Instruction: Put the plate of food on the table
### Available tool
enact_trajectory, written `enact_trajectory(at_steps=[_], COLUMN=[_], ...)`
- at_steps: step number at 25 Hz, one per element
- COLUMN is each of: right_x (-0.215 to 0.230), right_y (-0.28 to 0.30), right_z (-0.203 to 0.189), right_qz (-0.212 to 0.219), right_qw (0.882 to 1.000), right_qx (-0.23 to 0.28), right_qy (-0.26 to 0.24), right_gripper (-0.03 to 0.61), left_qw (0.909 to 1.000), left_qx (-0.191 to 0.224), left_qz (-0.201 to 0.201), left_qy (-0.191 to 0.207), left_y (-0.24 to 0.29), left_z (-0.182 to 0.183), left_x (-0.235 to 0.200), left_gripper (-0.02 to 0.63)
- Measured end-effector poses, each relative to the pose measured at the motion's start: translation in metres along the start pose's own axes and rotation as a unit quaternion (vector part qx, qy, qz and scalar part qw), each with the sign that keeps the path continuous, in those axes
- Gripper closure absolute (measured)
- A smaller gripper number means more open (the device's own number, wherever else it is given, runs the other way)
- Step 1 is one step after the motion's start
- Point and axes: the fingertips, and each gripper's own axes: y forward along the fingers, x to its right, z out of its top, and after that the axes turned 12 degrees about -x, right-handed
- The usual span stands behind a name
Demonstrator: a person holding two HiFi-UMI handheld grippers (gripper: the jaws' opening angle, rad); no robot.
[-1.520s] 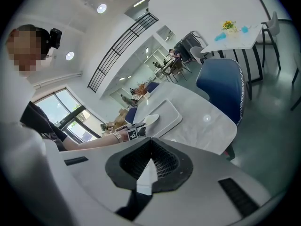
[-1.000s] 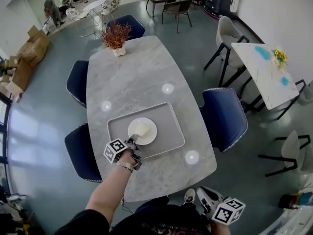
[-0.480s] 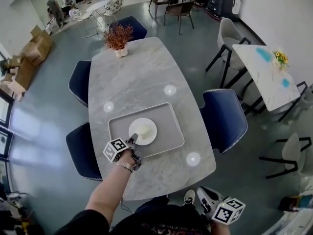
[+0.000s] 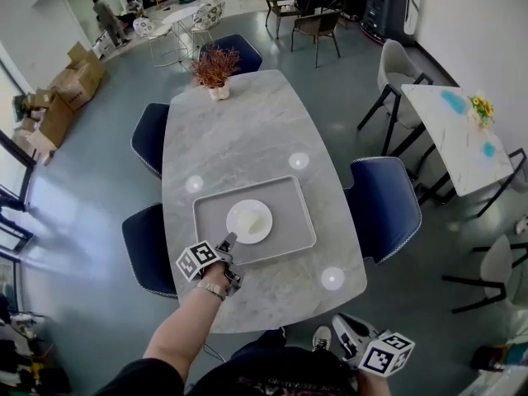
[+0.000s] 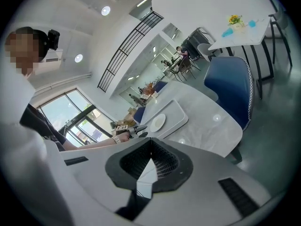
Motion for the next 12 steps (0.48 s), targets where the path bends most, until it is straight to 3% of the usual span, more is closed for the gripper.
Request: enact_trajectory(at_steps=[5,8,12], right_x=[-0.003,-0.007,-0.011], right_y=[-0.006,-0.017,-0.031], right_z=[0.003,0.005,0.005], right_qz=[0.029,0.049,0.084], right_qw=[0.999,0.997,0.990], right_qx=[-0.014,-0.034,-0.060], right_qy=[-0.029,-0.057,-0.098], right_gripper=[0.566,0.566,0.566], left_qw=[0.9962,0.9900,0.9732], left_qx=[0.012,0.014,-0.006], left_qz=[-0.063,-0.089,-0.153], left_qy=[0.058,0.108,0.171], left_y=[-0.033,-0.064,-0.097], left_z=[-0.019,-0.050,-0.113], left_x=[0.040,0.070,0.118], left_gripper=[0.421,0.580,0.606])
